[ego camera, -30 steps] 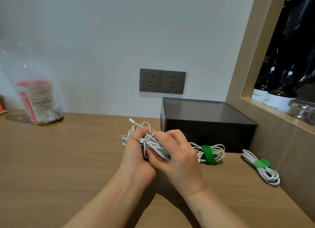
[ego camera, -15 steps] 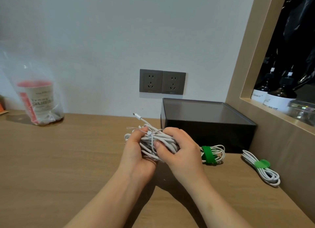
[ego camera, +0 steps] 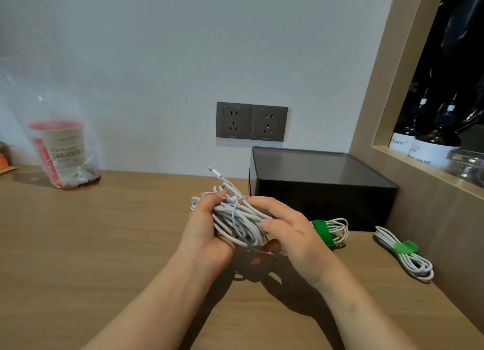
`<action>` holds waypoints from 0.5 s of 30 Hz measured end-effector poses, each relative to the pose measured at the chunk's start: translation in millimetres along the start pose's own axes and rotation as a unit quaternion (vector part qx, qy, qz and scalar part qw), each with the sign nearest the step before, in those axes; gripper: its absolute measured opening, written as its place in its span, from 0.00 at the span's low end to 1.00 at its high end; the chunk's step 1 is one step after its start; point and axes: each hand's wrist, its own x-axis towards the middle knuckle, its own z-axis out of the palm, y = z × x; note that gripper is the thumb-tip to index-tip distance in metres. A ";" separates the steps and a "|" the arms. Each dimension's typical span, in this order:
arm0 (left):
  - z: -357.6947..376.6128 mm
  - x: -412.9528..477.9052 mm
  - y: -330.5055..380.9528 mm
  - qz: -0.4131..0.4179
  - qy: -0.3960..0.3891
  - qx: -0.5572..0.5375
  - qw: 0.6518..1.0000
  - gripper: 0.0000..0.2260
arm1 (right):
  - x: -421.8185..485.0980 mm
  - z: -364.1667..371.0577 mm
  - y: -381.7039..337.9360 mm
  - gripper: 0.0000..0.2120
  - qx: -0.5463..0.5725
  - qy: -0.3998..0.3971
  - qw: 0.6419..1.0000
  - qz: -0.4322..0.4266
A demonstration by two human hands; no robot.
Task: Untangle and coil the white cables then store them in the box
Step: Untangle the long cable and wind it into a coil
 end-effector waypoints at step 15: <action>-0.3 0.8 7.8 0.059 -0.040 0.094 0.993 0.27 | -0.2 0.9 4.7 0.16 -0.028 -0.016 0.999 0.012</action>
